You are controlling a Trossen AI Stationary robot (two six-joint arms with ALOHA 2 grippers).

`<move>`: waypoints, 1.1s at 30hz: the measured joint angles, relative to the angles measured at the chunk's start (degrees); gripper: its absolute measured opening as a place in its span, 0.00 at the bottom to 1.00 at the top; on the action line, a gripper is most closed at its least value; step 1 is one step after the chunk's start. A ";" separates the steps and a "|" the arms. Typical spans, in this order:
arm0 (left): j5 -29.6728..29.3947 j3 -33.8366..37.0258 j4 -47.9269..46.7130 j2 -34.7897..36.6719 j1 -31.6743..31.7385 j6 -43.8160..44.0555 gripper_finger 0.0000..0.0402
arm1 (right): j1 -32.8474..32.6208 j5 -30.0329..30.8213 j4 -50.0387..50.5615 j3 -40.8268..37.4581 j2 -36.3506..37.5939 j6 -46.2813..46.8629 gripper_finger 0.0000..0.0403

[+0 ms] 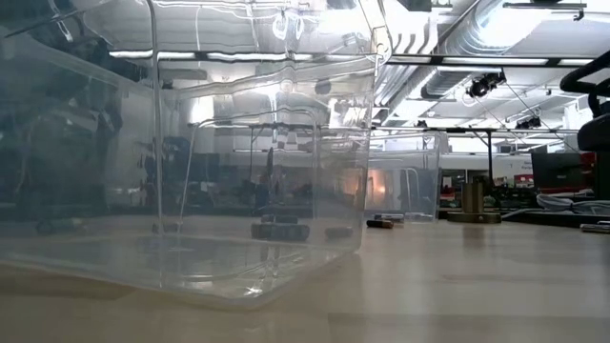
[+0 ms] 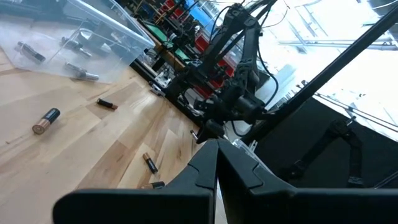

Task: Sort batteries
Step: Put the silver battery into the top transparent bin

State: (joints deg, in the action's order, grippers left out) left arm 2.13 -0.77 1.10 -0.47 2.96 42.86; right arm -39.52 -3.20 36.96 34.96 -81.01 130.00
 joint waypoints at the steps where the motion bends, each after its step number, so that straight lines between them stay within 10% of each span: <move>1: 0.01 -0.01 -0.02 0.00 0.00 0.01 0.00 | 0.26 -0.02 0.50 0.00 -0.02 0.04 0.52; 15: 0.00 -0.01 0.00 0.00 -0.02 0.01 0.00 | 4.23 0.20 3.00 -0.26 -0.11 -5.59 0.47; 23: 0.02 -0.01 -0.02 0.00 -0.02 0.00 0.00 | 4.23 4.28 5.00 0.42 -0.17 -9.68 0.06; 33: 0.00 0.00 0.00 0.00 -0.02 0.01 0.00 | 11.13 33.25 29.73 17.39 8.31 -19.09 0.02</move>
State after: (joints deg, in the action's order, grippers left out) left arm 2.13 -0.77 1.10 -0.47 2.94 42.87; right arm -28.38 30.05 66.70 52.35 -72.70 110.91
